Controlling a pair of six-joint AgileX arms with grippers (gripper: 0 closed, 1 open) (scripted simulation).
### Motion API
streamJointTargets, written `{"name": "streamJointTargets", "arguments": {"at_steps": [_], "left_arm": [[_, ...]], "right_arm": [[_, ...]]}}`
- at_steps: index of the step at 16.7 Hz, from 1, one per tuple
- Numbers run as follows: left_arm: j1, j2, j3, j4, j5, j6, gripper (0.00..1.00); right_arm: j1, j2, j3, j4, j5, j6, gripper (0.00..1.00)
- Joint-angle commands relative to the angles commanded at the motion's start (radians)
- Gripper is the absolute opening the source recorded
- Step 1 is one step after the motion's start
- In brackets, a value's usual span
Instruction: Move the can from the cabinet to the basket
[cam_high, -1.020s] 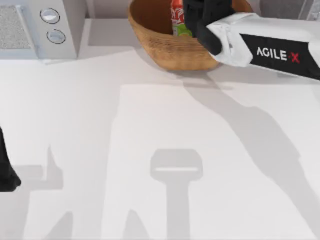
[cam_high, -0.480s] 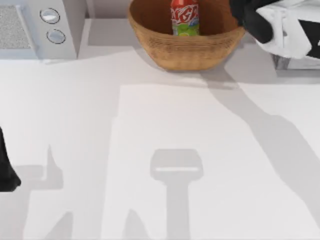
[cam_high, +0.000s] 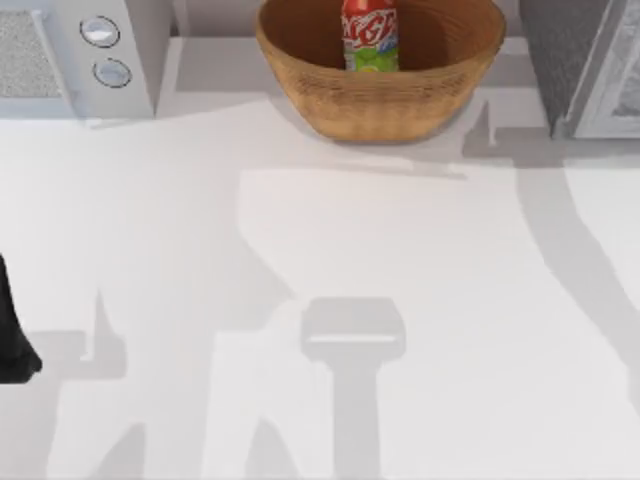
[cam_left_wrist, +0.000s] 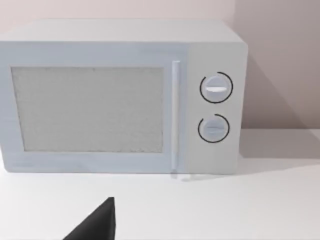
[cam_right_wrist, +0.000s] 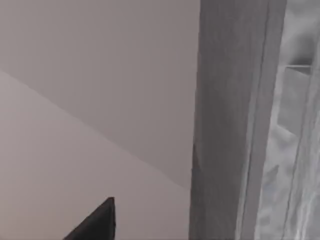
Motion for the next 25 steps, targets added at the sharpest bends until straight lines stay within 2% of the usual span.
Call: {"name": "streamJointTargets", "arguments": {"at_steps": [8, 13, 17, 25], "left_arm": [[0.0, 0.0, 0.0, 0.0, 0.0, 0.0, 1.0], [0.0, 0.0, 0.0, 0.0, 0.0, 0.0, 1.0], [0.0, 0.0, 0.0, 0.0, 0.0, 0.0, 1.0], [0.0, 0.0, 0.0, 0.0, 0.0, 0.0, 1.0]], "right_arm": [[-0.189, -0.844, -0.645, -0.187, -0.202, -0.007, 1.0], [-0.266, -1.207, -0.937, -0.27, -0.299, -0.005, 1.0], [-0.293, -1.308, -1.017, -0.293, -0.327, -0.002, 1.0], [-0.316, -1.273, -1.009, -0.269, -0.349, -0.003, 1.0]]}}
